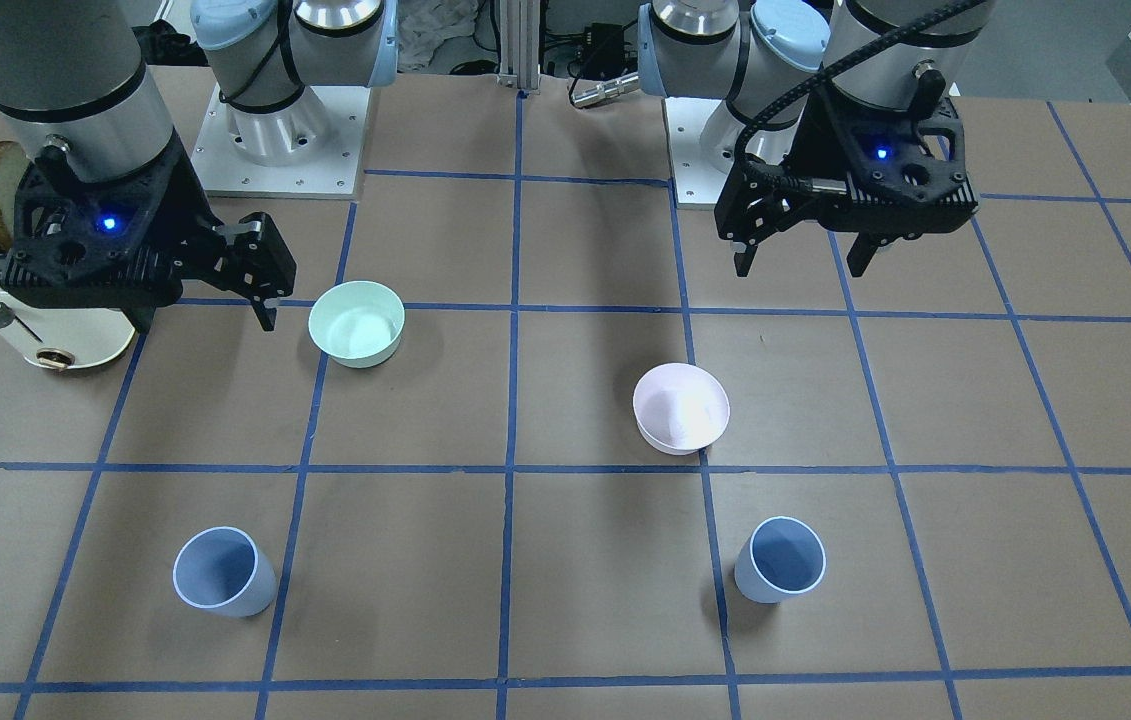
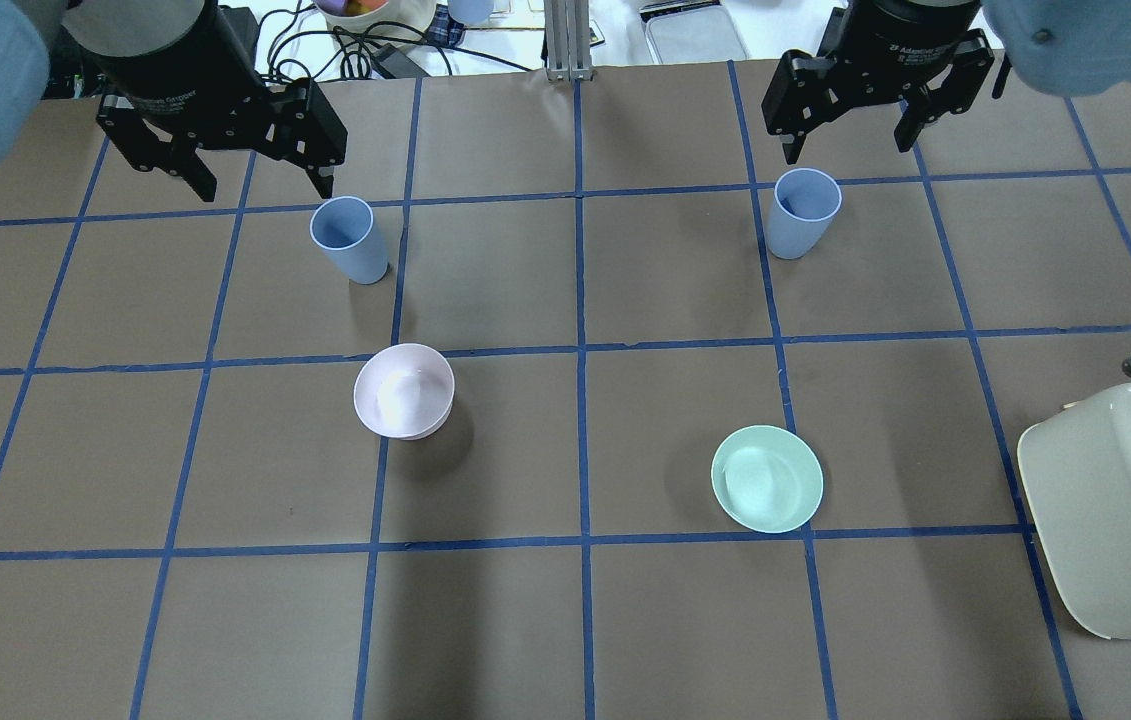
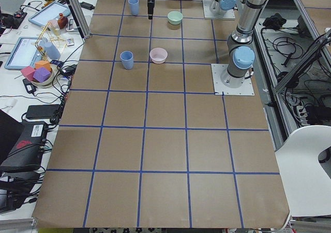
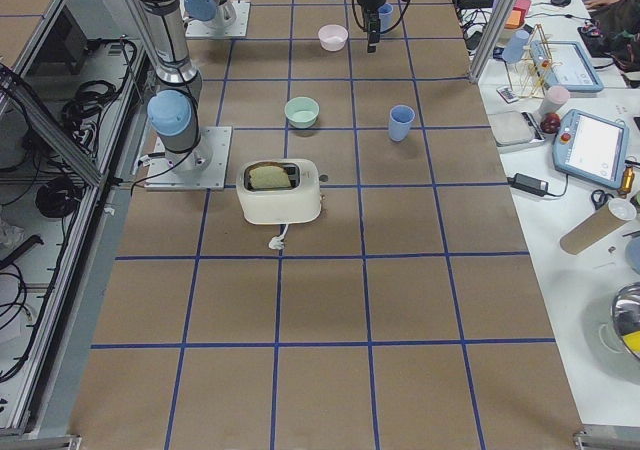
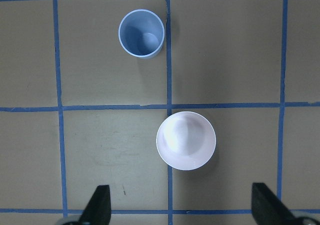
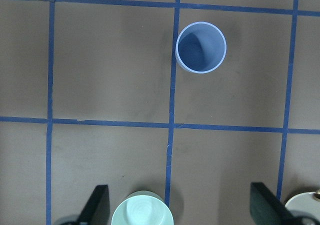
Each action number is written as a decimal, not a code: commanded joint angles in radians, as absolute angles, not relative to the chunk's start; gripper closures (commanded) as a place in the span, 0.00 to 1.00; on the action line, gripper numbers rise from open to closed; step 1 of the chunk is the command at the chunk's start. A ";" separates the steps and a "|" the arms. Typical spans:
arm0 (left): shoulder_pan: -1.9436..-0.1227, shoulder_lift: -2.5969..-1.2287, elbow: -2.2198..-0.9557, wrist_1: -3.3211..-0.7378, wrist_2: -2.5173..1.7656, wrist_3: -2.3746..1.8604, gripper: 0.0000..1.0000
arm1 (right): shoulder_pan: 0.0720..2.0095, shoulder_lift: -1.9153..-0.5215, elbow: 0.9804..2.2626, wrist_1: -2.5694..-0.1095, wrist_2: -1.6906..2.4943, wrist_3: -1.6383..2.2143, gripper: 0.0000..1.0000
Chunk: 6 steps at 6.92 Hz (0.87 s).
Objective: Stack blue cups with both arms
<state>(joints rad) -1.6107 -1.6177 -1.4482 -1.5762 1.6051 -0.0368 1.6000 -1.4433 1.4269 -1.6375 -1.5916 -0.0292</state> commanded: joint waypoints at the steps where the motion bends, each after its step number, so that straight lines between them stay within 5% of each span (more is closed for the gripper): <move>1: -1.609 -1.617 -1.447 -1.577 1.608 -0.037 0.00 | 1.600 -1.448 1.430 -1.641 -1.594 -0.023 0.00; 4: -1.606 -1.637 -1.440 -1.577 1.611 -0.035 0.00 | 1.600 -1.448 1.430 -1.641 -1.594 -0.023 0.00; 6: -1.603 -1.812 -1.456 -1.394 1.603 -0.031 0.00 | 1.600 -1.450 1.430 -1.641 -1.595 -0.023 0.00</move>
<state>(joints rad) -1.6045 -1.7083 -1.4482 -1.5143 1.6072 -0.0364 1.5999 -1.4485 1.4297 -1.6414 -1.5947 -0.0231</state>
